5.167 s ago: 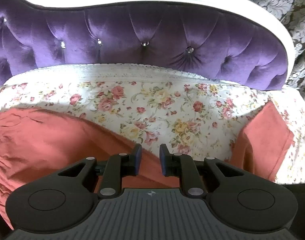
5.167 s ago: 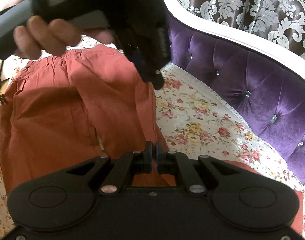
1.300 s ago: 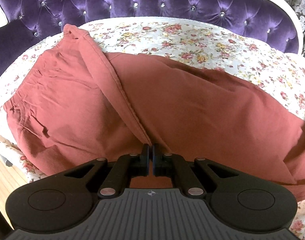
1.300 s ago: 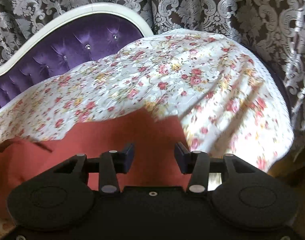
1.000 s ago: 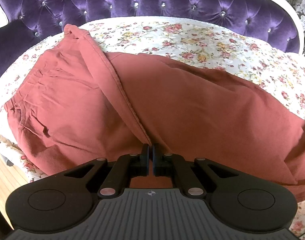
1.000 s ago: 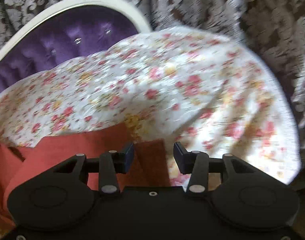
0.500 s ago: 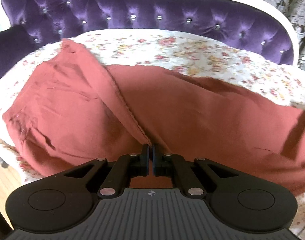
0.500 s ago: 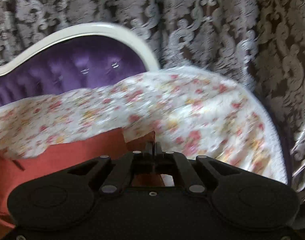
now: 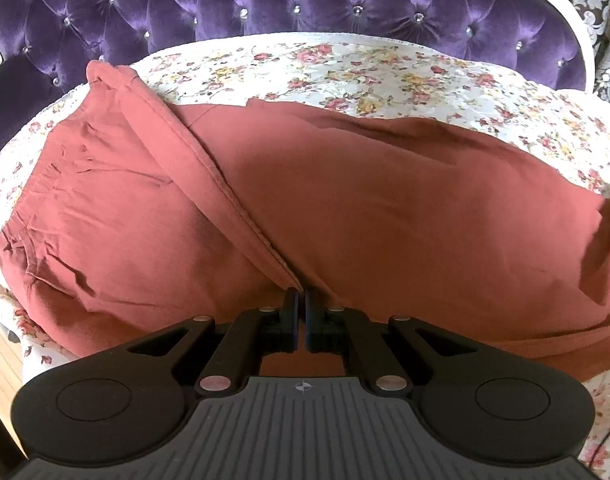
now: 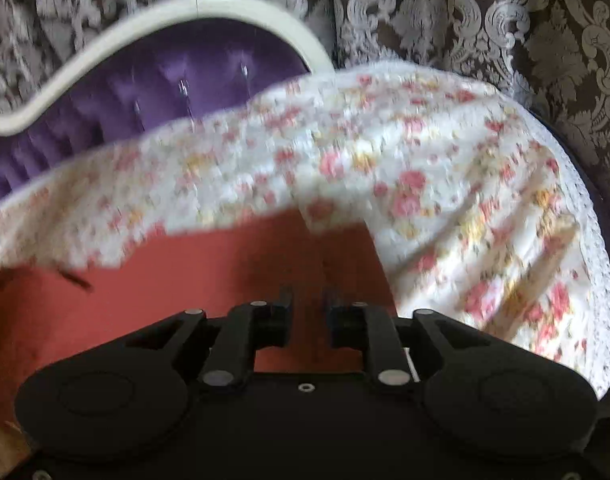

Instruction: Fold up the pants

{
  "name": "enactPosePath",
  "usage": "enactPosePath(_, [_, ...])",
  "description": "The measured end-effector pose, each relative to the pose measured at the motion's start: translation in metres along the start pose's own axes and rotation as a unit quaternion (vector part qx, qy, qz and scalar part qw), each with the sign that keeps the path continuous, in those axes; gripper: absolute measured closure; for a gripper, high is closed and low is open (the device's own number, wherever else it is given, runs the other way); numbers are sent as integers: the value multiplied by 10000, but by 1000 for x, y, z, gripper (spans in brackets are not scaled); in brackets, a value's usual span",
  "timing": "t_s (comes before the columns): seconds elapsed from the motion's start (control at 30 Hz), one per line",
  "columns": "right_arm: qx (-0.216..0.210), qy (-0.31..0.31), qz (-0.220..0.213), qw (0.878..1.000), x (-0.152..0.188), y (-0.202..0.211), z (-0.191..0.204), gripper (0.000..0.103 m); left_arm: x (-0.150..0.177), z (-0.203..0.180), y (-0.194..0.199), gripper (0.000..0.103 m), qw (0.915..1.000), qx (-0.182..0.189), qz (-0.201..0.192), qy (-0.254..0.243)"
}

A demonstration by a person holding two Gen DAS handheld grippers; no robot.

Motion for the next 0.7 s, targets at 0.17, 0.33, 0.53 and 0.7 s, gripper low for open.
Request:
enactPosePath(0.17, [-97,-280,119,9995,9,-8,-9,57,0,1,2,100,10000,32,-4,32])
enactPosePath(0.33, [-268,-114,-41,9996,14,13,10,94,-1,2,2,100,10000,41,-1,47])
enactPosePath(0.53, [805,-8,-244,9965,28,51,0,96,0,-2,6,99,9998,176,-83,33])
enactPosePath(0.7, [1033,-88,584,9929,49,17,-7,95,3,-9,2,98,9998,113,-76,-158])
Point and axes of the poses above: each gripper's, at about its wrist camera, not at the fingertips, and y roughly against the way its jaws point, z to its left, x to its underside, the point moved 6 cm from there along -y, roughly the way its jaws point, and after that the axes turned 1 degree about z, right-handed, at the moved point
